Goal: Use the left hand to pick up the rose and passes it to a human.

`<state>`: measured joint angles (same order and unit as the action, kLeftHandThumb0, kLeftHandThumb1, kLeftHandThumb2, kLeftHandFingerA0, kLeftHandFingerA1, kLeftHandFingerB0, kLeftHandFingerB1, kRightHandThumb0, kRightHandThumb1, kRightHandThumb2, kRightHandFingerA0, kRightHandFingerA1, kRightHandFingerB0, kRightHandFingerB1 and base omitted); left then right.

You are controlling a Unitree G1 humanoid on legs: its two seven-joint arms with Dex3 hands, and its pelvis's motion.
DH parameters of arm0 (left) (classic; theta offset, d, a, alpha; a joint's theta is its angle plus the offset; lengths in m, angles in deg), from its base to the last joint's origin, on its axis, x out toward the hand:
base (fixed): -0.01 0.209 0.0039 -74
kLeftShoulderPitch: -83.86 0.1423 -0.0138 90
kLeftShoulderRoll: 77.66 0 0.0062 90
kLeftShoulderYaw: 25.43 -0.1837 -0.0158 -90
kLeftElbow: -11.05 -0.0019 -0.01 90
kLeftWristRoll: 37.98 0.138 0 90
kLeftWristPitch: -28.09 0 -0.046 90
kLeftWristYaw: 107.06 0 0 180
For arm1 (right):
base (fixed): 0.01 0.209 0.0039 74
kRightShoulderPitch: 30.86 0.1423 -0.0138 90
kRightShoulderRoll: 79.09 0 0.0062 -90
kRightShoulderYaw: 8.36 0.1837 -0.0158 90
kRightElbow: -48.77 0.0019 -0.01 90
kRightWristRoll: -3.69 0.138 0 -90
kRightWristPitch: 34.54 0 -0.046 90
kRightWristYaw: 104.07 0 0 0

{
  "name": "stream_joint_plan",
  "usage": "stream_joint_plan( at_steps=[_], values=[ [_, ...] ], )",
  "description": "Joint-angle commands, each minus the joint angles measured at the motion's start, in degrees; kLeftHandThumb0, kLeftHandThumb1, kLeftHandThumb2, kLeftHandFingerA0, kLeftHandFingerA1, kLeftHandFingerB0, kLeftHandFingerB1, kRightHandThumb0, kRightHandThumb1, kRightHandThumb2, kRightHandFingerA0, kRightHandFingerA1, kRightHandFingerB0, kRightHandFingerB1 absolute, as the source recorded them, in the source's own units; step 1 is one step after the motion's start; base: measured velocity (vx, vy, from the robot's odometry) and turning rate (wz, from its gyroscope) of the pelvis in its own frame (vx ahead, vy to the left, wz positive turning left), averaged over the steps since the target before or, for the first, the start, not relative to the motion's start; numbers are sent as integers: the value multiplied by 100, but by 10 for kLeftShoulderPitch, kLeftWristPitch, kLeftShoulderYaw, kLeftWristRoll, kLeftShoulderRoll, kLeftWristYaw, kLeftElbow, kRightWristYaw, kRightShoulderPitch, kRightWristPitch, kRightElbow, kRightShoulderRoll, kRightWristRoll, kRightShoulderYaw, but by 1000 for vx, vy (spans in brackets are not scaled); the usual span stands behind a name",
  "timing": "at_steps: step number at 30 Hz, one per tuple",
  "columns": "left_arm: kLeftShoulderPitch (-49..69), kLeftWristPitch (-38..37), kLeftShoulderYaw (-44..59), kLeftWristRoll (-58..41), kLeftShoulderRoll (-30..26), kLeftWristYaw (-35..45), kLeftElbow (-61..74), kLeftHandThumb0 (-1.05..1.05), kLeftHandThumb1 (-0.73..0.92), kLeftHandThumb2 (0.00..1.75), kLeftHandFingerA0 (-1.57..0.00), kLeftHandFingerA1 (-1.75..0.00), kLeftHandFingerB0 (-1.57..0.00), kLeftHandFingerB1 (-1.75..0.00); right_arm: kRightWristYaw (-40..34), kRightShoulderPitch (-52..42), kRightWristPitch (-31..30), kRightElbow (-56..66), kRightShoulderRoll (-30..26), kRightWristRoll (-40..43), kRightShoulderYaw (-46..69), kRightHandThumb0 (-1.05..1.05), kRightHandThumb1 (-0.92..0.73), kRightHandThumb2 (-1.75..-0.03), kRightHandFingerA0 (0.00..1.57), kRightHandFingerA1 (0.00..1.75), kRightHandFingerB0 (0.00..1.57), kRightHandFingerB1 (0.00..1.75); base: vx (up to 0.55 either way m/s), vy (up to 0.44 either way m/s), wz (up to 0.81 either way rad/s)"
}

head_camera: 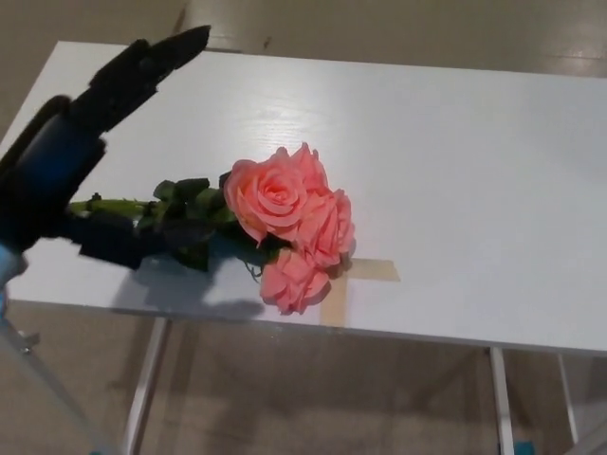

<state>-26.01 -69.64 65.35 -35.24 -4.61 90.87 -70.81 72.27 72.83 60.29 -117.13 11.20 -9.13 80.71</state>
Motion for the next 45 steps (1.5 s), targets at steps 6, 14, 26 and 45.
stream_joint_plan(
  at_steps=[6,14,26,45],
  values=[
    [-151,152,-144,266,5,-87,-190,-37,27,65,0,-15,0,-23,4,-13,-6,-3,-5,3,2,-35,-61,-77,65,54,50,48,0,0,0],
    [-178,172,-181,280,20,-107,-244,-41,30,67,0,-15,0,-21,4,-13,-7,-3,-4,-1,-3,-36,-61,-77,65,54,50,49,0,0,0],
    [-240,195,-216,297,58,-135,-376,-41,31,70,0,-20,-1,-27,7,5,-4,1,-6,-1,-6,-35,-61,-77,65,54,50,48,0,0,0],
    [-269,193,-245,320,118,-152,-493,-37,29,68,0,-23,0,-27,16,10,-6,-1,-9,2,-6,-27,-69,-60,67,44,52,39,0,0,0]
  ],
)
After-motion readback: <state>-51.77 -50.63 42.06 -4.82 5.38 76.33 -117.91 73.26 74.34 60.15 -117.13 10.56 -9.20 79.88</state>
